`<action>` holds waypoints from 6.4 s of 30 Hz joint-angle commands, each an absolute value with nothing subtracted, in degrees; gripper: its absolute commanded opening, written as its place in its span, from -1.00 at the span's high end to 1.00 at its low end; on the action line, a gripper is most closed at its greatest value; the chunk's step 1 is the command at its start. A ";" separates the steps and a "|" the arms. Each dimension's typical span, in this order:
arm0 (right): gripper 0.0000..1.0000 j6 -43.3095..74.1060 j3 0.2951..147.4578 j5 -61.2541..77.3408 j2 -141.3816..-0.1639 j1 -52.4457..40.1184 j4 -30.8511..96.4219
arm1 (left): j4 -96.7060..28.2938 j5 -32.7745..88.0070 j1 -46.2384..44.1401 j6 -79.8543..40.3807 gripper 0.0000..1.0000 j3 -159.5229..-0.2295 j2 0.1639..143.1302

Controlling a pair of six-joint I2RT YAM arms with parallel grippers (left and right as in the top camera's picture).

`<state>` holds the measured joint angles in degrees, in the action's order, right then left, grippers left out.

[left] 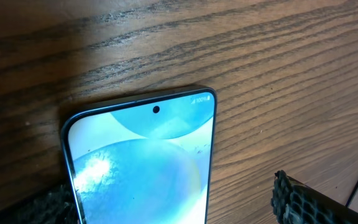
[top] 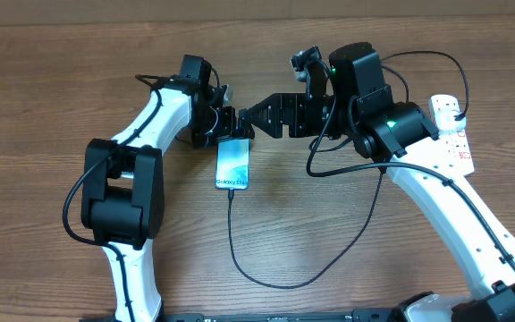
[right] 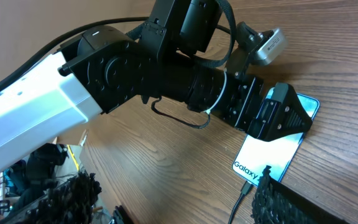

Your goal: Plug charger to phone and switch on socket

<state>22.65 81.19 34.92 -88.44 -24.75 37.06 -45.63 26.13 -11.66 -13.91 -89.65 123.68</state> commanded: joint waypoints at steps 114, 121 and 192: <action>-1.00 8.64 0.43 5.80 -0.12 -5.13 2.31 | -67.70 17.39 0.73 -16.29 -1.00 -116.46 95.46; -1.00 8.67 0.45 5.85 -0.16 -5.13 4.25 | -67.68 17.39 0.73 -16.29 -0.99 -116.46 95.46; -1.00 8.69 0.45 5.85 -0.16 -5.13 4.25 | -0.56 5.26 -2.79 4.64 -0.99 -8.51 17.43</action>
